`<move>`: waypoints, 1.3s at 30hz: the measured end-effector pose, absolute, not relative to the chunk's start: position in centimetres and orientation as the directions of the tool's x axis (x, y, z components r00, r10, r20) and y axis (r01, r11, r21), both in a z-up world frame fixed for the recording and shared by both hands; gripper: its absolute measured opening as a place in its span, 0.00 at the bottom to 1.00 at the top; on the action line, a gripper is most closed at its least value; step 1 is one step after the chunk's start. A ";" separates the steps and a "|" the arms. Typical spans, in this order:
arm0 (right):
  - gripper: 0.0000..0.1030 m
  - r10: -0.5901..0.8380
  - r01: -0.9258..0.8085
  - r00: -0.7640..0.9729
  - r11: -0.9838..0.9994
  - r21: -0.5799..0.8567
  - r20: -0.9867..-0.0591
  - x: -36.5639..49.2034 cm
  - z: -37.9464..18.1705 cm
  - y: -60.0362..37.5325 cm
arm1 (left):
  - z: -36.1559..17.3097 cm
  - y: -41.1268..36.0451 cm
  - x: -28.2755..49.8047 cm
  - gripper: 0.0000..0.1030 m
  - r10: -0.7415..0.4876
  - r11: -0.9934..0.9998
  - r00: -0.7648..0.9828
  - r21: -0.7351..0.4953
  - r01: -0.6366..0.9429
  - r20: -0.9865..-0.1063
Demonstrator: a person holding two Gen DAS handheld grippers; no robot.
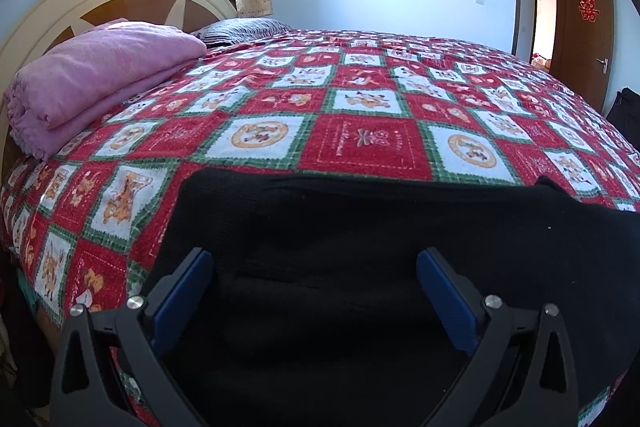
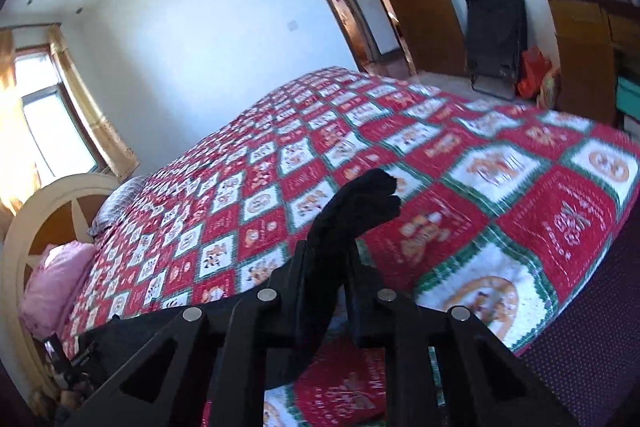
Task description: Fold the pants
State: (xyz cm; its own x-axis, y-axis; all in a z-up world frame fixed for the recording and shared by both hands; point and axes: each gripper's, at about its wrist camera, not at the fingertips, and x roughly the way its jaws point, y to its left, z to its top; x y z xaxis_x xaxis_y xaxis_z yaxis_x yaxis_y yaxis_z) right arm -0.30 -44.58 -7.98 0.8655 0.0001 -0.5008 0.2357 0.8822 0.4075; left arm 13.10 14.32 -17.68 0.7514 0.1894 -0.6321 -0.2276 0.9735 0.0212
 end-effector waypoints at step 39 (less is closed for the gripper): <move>0.16 0.340 -0.217 0.623 0.940 0.262 -0.704 8.6 -15.7 -20.0 | -13.3 3.9 11.9 1.00 -0.188 0.982 0.780 -0.143 0.128 -0.597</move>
